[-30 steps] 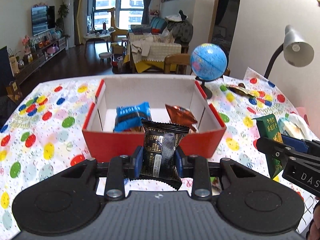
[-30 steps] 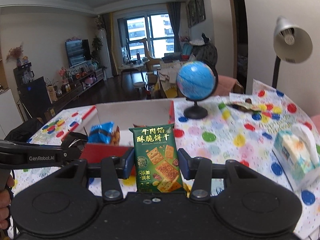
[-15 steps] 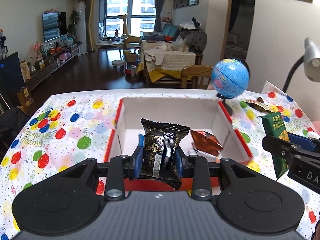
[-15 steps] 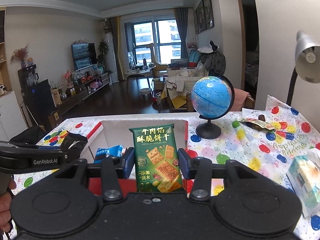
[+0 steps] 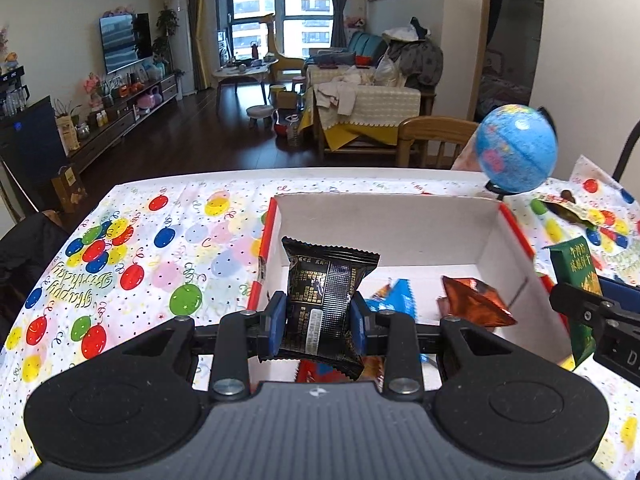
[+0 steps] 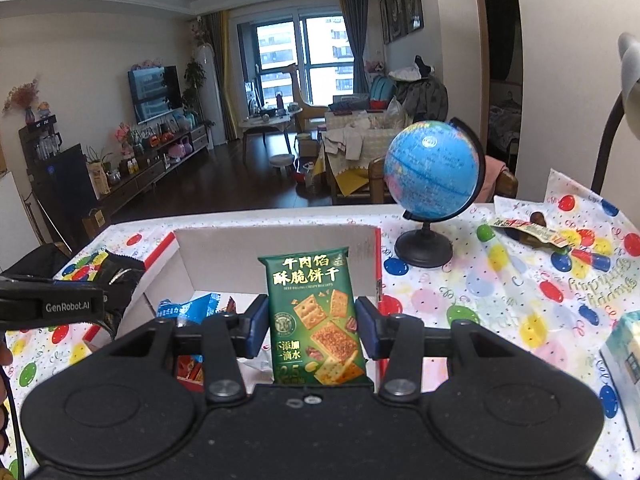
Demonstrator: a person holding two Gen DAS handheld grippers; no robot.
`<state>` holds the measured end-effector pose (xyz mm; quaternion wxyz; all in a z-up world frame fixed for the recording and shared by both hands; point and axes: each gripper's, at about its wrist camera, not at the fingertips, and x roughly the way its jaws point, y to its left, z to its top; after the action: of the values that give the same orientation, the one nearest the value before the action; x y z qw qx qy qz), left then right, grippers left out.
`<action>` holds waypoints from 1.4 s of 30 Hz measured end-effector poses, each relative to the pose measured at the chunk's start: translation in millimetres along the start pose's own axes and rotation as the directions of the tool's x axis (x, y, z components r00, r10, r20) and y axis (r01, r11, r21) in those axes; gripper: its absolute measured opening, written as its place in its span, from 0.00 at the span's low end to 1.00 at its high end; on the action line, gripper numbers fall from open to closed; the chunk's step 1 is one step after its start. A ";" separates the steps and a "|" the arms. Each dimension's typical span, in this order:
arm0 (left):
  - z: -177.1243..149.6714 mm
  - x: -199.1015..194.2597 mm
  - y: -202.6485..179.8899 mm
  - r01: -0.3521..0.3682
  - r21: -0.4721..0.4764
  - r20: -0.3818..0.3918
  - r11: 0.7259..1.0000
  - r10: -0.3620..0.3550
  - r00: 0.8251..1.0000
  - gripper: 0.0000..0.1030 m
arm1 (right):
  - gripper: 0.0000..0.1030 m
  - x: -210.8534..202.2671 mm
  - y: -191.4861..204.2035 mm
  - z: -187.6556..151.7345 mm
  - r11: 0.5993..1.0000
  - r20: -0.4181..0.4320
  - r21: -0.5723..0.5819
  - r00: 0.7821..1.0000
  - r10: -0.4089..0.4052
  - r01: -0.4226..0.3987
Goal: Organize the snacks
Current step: 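Carry both packets into the red box and open both grippers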
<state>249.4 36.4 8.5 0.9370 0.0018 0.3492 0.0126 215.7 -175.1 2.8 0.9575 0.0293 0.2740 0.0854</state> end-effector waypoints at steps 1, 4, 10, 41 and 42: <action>1.2 4.2 0.7 -0.007 0.000 -0.003 1.000 0.007 1.000 0.31 | 0.43 4.0 1.1 -0.1 1.000 -0.005 -0.003 1.000 0.000 0.000; 4.7 17.7 2.1 -0.023 0.001 -0.020 1.000 0.023 1.000 0.31 | 0.43 15.6 4.0 1.1 1.000 -0.021 -0.006 1.000 -0.003 0.003; 7.0 36.7 2.6 -0.041 0.021 -0.033 0.999 0.041 0.999 0.31 | 0.43 34.6 3.9 1.2 1.000 -0.049 -0.005 0.999 -0.016 0.016; -11.5 37.7 -2.5 -0.007 0.026 -0.078 1.000 0.009 0.997 0.39 | 0.62 32.1 1.8 -20.3 1.000 -0.100 0.007 0.995 -0.006 0.007; -11.8 33.3 -3.0 -0.004 0.025 -0.072 1.000 0.006 0.997 0.42 | 0.62 28.2 2.7 -19.8 1.000 -0.095 0.004 0.995 -0.004 0.004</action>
<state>266.9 34.1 -22.3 0.9237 0.0141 0.3827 0.0107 228.4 -167.3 -28.3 0.9434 0.0265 0.3197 0.0841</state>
